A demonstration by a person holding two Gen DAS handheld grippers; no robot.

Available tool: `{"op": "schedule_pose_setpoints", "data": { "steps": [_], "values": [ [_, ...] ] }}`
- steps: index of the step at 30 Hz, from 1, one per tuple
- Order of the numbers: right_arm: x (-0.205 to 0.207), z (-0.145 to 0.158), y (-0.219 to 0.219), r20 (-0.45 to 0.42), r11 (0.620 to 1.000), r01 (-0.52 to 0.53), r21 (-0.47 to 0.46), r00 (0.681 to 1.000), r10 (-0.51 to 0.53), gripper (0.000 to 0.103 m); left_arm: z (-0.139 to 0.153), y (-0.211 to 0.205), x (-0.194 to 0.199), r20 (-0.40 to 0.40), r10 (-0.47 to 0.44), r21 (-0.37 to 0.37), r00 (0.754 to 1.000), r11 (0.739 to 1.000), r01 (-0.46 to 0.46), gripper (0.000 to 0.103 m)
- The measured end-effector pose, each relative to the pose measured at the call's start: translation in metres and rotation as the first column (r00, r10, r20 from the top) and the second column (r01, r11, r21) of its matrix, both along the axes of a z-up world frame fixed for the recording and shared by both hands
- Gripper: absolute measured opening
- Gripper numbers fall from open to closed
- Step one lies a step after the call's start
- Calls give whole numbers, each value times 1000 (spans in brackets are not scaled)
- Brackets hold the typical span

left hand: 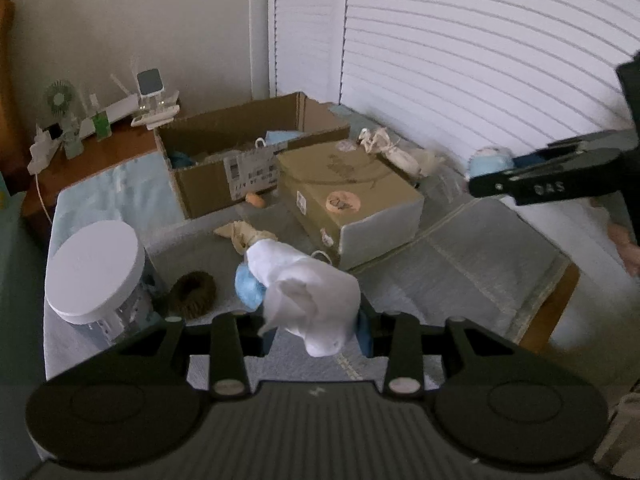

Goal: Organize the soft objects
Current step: 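Carry the ball toy into the box with the right gripper while the left lifts the sock, then lower the white sock into the cardboard box and open the left gripper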

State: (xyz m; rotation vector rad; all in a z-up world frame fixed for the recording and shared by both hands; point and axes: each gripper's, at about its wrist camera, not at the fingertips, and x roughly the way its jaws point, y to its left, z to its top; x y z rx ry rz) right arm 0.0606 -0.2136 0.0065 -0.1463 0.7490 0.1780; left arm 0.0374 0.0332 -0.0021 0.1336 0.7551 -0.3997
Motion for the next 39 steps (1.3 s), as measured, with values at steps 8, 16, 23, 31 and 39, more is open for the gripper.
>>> {"op": "schedule_pose_setpoints", "data": {
  "steps": [8, 16, 23, 31, 39],
  "values": [
    [27, 16, 22, 35, 997, -71, 18, 997, 70, 54, 7, 7, -3, 18, 15, -11, 1000, 1000, -15, 37],
    [82, 31, 43, 69, 991, -127, 36, 990, 125, 54, 11, 13, 6, 28, 35, -22, 999, 999, -35, 37],
    [142, 34, 59, 66, 983, -181, 35, 982, 178, 54, 14, 18, 22, 32, 73, -18, 997, 997, -73, 37],
    [208, 22, 74, 50, 975, -217, 35, 975, 216, 55, 10, 21, 39, 18, 124, -21, 992, 992, -124, 37],
    [225, 12, 61, 57, 979, -180, 95, 983, 175, 100, 9, 19, 50, 10, 127, -14, 992, 992, -127, 37]
  ]
}}
